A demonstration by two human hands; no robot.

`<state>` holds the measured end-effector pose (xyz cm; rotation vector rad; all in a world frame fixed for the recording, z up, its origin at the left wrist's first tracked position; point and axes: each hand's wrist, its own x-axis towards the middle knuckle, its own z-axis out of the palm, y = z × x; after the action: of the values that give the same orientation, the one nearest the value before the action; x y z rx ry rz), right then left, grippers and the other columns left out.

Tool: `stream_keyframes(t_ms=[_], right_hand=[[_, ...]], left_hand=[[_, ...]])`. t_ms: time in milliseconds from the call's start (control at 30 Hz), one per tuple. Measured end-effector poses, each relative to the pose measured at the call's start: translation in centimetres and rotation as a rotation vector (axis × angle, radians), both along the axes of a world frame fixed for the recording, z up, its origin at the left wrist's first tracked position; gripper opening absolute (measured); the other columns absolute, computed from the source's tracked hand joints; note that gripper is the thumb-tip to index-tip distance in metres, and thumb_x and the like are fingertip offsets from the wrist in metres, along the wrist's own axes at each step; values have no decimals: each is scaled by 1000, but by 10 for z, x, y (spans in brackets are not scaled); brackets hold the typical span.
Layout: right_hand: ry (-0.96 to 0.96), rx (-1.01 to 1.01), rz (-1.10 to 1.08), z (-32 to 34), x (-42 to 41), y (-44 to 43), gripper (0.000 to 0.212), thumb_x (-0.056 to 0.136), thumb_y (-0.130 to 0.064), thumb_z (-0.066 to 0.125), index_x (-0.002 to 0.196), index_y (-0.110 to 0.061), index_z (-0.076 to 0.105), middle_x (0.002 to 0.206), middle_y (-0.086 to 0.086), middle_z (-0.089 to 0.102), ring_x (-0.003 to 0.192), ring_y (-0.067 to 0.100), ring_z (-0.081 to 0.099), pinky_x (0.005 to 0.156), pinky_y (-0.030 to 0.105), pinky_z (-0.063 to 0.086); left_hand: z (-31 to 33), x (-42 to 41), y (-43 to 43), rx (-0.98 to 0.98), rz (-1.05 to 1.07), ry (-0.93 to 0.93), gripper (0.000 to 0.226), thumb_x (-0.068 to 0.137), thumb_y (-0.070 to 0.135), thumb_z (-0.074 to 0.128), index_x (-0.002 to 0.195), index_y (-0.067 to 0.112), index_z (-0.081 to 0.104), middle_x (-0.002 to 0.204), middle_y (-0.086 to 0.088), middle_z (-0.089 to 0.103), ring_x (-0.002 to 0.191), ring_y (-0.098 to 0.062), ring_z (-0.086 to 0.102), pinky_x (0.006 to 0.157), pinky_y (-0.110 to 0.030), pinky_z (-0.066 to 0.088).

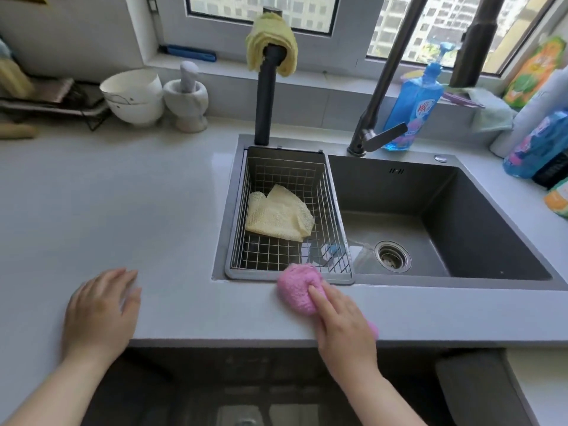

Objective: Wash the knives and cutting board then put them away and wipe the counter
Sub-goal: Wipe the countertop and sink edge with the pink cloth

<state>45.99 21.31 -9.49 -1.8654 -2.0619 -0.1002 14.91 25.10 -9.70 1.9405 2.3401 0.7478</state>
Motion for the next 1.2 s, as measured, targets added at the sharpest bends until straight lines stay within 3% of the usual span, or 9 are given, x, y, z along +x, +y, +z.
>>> stream_keyframes(t_ms=[200,267,367,500,667,767,867,1000,1200], right_hand=[[-35,-109,-265,6,4,-2,40,74,-18,40,98,-4,69,99,18,70,80,36,69,67,46,56],[-17,-75,-135,3,-28,-3,36,65,-15,65,101,-11,66,102,13,71,83,31,70,70,41,57],[15,-107,180,6,-87,-8,72,42,-28,87,108,-30,58,108,-4,71,96,14,69,86,26,49],[-54,-156,557,12,-138,0,46,57,-36,67,103,-41,66,109,-15,69,99,3,66,87,20,50],[-18,-231,553,24,-143,48,48,69,-27,37,107,-32,67,115,-5,68,103,12,66,89,29,51],[-67,-328,591,34,-162,81,56,86,-21,21,140,-21,38,151,5,31,140,19,28,117,33,10],[-115,-387,531,39,-188,124,55,94,-10,32,146,-20,21,157,4,11,144,19,11,116,30,-2],[18,-321,394,33,-204,149,59,91,-7,38,146,-20,23,156,4,14,143,21,15,116,30,7],[-69,-142,870,12,-193,148,45,67,-20,50,108,-26,68,111,0,69,96,16,68,81,28,54]], left_hand=[[3,7,-2,68,-21,-19,55,81,30,27,90,-4,70,98,-24,67,92,-46,62,79,-55,46],[2,6,-2,80,-22,-6,54,80,31,30,89,-4,70,97,-24,68,89,-45,63,78,-55,47],[4,7,-1,61,-13,11,51,78,31,33,85,-2,71,92,-23,69,84,-43,65,74,-53,49],[6,5,0,60,-20,3,45,78,26,35,78,-2,71,85,-20,70,77,-39,67,69,-51,52],[2,0,3,121,-19,-45,43,82,22,34,82,-2,70,83,-19,71,76,-37,68,79,-36,43],[1,-5,6,119,-38,-43,43,81,23,36,84,-3,70,82,-18,71,72,-35,69,78,-32,38],[4,-16,12,105,-37,-106,47,80,23,35,90,-7,69,84,-21,71,71,-38,69,66,-43,55],[2,-44,23,119,87,-45,48,78,24,36,93,-10,66,91,-27,68,77,-43,67,69,-56,51],[0,-52,40,-30,230,0,53,77,32,35,96,-6,67,99,-27,67,91,-46,65,79,-61,46]])
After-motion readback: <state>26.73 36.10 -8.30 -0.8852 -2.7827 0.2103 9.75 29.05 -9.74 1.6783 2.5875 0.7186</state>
